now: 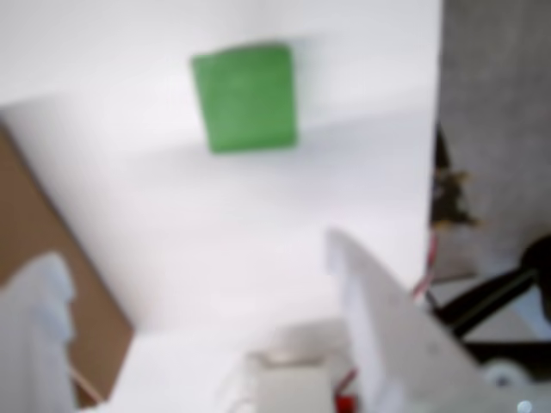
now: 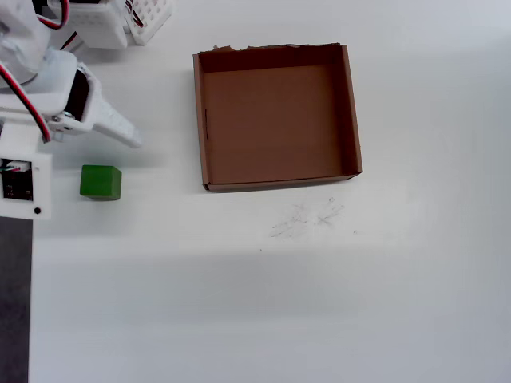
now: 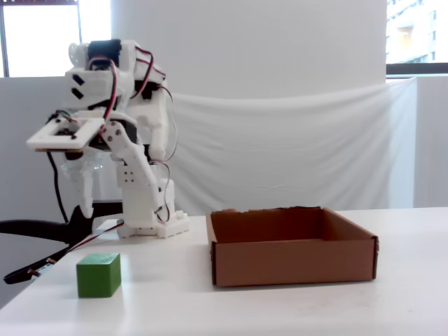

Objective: Grasp a green cube and put it in a box.

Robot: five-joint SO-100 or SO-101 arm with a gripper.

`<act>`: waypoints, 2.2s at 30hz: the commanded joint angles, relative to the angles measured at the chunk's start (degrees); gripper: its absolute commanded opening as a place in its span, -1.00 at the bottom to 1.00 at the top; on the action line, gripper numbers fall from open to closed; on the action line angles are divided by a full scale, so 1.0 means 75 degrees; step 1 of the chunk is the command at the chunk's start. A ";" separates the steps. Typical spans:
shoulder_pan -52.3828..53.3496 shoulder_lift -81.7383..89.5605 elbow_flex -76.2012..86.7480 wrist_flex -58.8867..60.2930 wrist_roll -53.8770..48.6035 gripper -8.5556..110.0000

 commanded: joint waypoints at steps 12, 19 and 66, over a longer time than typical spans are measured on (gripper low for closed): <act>0.0176 -0.2309 -0.1840 -0.0668 -0.0727 -0.14; 0.0187 -0.3035 -0.1945 -0.1137 -0.0738 -0.16; -0.0316 -0.3527 0.0035 -0.3621 0.0223 -0.48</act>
